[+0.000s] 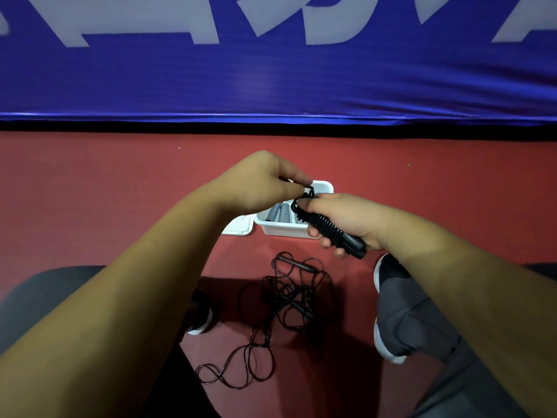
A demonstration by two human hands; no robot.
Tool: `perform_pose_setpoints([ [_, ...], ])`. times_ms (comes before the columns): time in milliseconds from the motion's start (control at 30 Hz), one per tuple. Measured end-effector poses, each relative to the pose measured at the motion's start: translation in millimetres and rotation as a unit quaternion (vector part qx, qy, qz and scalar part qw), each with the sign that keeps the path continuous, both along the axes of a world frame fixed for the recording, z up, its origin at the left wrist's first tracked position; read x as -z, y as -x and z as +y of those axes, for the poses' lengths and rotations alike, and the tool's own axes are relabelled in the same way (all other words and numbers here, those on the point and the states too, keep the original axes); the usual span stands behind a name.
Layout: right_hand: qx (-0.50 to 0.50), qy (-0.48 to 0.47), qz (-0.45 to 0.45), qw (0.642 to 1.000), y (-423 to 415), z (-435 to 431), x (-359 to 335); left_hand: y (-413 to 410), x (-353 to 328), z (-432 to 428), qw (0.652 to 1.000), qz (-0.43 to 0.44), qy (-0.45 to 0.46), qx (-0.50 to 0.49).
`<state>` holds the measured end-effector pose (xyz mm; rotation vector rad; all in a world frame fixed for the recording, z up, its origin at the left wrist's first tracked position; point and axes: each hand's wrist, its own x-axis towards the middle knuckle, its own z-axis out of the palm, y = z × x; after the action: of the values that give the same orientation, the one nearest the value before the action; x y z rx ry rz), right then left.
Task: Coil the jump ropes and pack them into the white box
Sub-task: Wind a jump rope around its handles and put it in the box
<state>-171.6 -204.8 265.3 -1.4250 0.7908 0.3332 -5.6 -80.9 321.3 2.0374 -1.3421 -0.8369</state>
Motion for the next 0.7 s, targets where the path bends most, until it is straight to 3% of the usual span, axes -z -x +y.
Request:
perform_pose_setpoints([
  [267, 0.053, -0.001, -0.026, 0.998, -1, -2, -2, 2, 15, 2, 0.996, 0.044, 0.063, -0.041],
  [433, 0.04, -0.027, -0.053, 0.997, 2, -3, -10, 1, 32, 1, 0.978, 0.162, 0.093, -0.093],
  [700, -0.004, -0.054, -0.041, 0.998, 6, 1, -12, 2, 35, 0, 0.981, 0.155, 0.082, -0.078],
])
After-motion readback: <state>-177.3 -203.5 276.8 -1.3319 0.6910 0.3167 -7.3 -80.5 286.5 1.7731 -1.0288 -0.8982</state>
